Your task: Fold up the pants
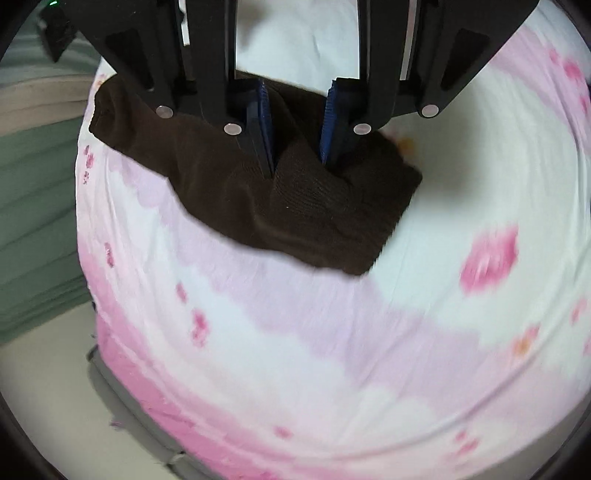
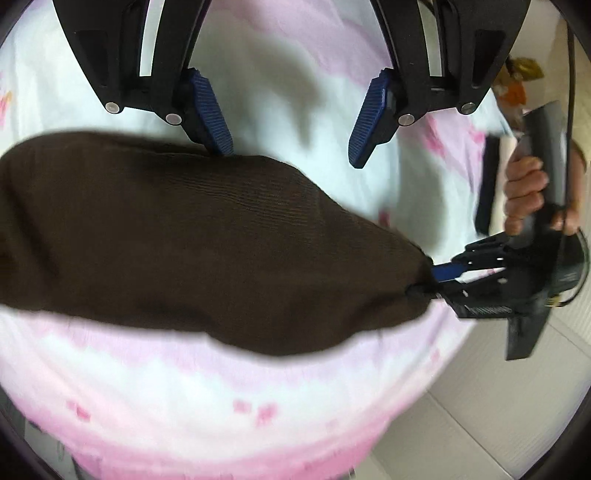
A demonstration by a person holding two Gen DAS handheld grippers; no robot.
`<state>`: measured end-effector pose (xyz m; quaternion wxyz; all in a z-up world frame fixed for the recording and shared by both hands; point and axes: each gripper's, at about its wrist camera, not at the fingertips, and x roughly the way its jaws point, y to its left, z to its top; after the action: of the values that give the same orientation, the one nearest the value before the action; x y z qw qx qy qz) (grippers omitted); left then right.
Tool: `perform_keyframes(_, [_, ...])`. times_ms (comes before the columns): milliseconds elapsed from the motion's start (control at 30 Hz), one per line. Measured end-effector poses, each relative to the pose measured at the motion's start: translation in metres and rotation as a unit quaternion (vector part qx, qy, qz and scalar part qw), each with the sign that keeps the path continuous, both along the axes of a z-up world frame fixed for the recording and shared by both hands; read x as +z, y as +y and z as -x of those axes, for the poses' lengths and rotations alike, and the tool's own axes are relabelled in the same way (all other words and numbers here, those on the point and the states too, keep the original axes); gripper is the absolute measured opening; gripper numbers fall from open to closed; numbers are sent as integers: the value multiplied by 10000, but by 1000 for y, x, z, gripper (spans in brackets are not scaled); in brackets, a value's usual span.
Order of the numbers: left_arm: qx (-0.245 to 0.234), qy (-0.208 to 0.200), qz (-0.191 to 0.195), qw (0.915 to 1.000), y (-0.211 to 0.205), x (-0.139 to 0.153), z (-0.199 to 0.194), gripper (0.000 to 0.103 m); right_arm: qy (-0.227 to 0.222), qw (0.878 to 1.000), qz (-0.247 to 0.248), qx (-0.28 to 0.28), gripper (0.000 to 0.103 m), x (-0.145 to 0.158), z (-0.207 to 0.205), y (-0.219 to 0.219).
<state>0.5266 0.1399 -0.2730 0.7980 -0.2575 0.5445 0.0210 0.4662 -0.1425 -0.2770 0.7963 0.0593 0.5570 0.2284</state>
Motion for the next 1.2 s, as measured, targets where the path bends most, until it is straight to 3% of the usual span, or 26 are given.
perform_keyframes(133, [-135,191,-246,9994,-3,-12,-22,23,-241,9996,-156,-24,67,14,-23,-1])
perform_keyframes(300, [-215,433,-376,9981,1,-31,-16,23,327,9982,-410,-301,67,-10,-15,-8])
perform_keyframes(533, [-180,427,-307,9985,9,-28,7,23,-102,9990,203,385,65,-17,-24,29])
perform_keyframes(567, [-209,436,-389,9981,8,-26,14,23,-210,9985,202,468,60,-13,-26,33])
perform_keyframes(667, [-217,555,-456,9972,9,-27,33,22,-206,9972,311,655,27,-11,-24,38])
perform_keyframes(800, [-178,896,-496,9946,6,-43,61,22,262,9945,221,986,17,-22,-2,27])
perform_keyframes(933, [-209,1336,-585,9891,3,-69,71,23,649,9921,272,1037,16,-45,12,23])
perform_keyframes(1033, [-254,1695,-1033,9798,4,-75,75,23,709,9925,280,953,16,-51,11,21])
perform_keyframes(1100, [-419,1453,-1462,9776,-1,-54,85,23,684,9936,337,837,21,-43,12,18])
perform_keyframes(1200, [-929,847,-2113,9693,-26,-12,101,29,406,9967,439,543,41,-13,25,-5])
